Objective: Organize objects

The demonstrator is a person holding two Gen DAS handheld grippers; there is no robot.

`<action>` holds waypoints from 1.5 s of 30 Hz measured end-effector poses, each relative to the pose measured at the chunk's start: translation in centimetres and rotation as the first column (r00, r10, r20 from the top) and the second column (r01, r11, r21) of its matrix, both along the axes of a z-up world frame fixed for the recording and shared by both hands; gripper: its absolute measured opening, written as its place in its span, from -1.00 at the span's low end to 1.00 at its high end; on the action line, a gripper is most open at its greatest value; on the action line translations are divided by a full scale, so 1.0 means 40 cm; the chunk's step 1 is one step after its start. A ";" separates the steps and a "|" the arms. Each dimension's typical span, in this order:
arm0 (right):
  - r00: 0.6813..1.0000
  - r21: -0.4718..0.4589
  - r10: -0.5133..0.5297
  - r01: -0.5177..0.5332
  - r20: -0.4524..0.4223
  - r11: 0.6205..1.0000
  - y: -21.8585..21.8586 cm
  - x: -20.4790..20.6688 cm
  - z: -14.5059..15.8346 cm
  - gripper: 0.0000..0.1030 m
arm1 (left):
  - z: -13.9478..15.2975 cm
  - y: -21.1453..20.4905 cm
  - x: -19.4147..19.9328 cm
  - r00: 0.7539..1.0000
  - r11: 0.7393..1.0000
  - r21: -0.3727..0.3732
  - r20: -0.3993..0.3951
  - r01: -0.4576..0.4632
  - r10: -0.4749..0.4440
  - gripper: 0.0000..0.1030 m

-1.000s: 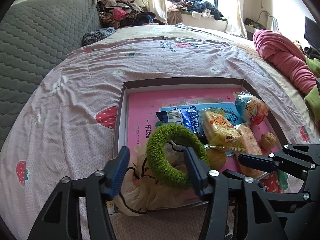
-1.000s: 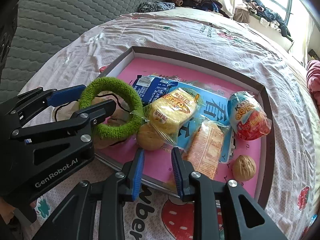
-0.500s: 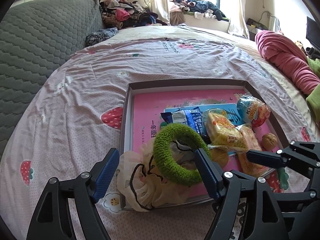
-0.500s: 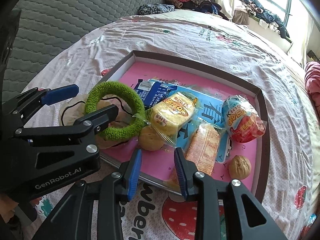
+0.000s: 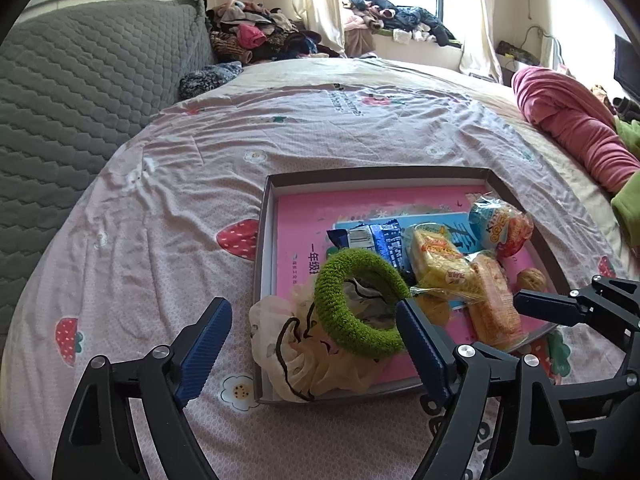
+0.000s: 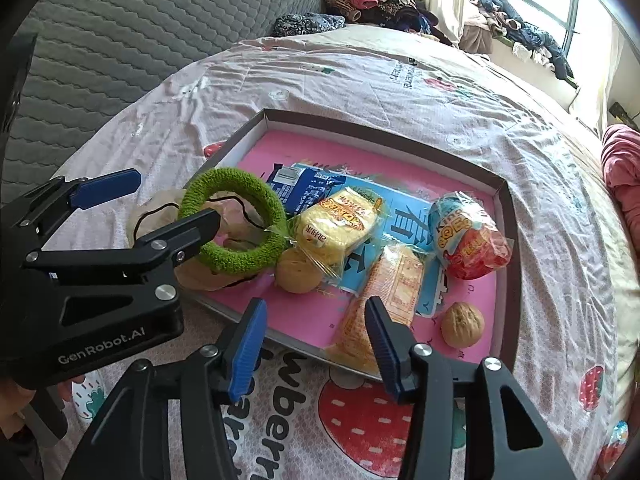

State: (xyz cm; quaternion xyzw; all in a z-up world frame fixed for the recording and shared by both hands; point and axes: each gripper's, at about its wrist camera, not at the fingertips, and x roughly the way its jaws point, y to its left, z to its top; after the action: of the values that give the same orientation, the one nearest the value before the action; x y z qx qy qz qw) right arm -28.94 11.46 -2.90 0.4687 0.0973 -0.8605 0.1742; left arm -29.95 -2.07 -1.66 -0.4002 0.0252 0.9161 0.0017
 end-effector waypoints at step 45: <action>0.962 -0.166 -0.156 0.120 -0.223 0.979 0.175 0.404 0.408 0.99 | 0.381 0.028 0.459 0.979 0.999 -0.039 -0.201 -0.022 0.014 1.00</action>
State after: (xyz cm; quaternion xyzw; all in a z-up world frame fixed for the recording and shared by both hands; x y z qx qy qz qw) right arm -12.76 18.45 13.40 0.3550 0.0190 -0.9248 0.1358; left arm -11.59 -0.96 13.60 -0.3058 0.0403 0.9511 -0.0171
